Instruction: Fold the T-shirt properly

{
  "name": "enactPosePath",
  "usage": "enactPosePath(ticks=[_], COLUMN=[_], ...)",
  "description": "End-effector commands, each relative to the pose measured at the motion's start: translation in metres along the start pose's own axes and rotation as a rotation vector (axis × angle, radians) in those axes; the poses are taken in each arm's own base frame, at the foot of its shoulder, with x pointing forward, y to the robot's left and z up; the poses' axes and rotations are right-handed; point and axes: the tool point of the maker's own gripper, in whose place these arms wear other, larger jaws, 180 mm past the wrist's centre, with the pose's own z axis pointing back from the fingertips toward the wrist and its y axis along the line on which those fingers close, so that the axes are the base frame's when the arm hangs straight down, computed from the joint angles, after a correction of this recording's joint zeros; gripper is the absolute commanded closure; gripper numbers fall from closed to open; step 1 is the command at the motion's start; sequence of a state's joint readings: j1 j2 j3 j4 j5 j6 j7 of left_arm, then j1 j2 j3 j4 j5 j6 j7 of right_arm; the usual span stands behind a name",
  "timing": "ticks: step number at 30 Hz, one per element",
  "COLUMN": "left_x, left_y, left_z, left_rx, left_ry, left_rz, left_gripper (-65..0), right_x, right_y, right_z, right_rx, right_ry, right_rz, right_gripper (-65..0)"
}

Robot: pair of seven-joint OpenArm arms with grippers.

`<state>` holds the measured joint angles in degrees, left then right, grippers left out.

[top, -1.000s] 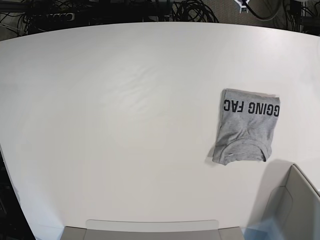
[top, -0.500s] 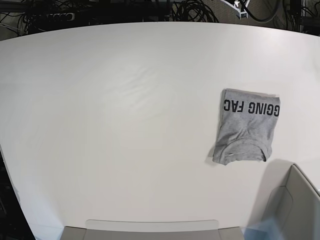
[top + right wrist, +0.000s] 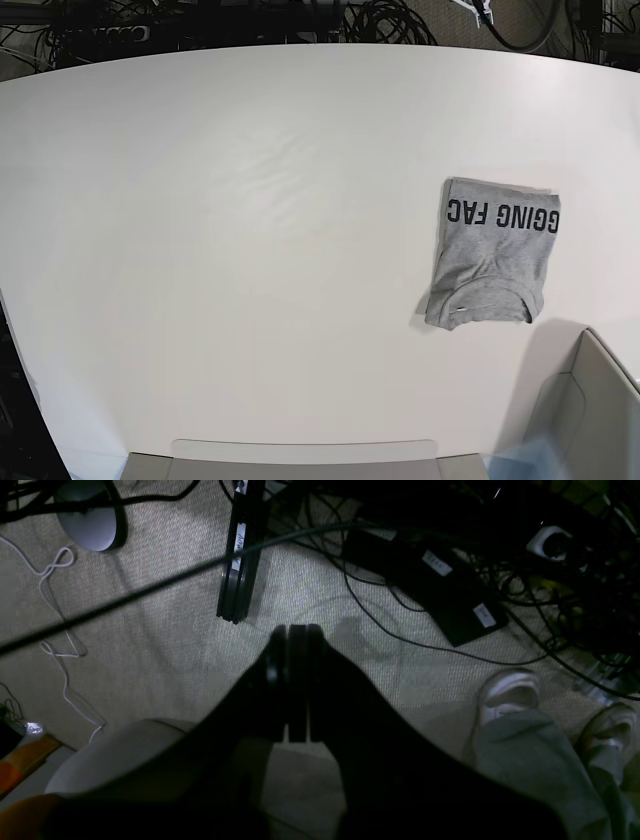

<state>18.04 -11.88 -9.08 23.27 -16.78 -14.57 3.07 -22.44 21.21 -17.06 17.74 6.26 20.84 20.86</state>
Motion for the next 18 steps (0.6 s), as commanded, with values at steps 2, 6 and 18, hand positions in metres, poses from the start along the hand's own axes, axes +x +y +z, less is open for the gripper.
enactPosePath(ticks=[2,6,18], left_x=[0.000,-0.006,-0.016], left_y=[0.004,-0.007,-0.014], left_z=[0.001,0.001,0.001], left_rx=[0.006,-0.010,-0.020], left_ry=[-0.007,0.000,0.021], left_rz=[0.001,0.010,0.017], left_gripper=[0.0,0.0,0.0], right_x=[-0.007,-0.024,-0.038], right_y=[0.008,0.016,0.012], right_z=[0.002,0.002,0.000], right_rx=[0.029,0.086,0.145], right_ry=[0.014,0.108,0.276], right_rz=[0.027,0.196,0.491], right_gripper=[0.0,0.0,0.0])
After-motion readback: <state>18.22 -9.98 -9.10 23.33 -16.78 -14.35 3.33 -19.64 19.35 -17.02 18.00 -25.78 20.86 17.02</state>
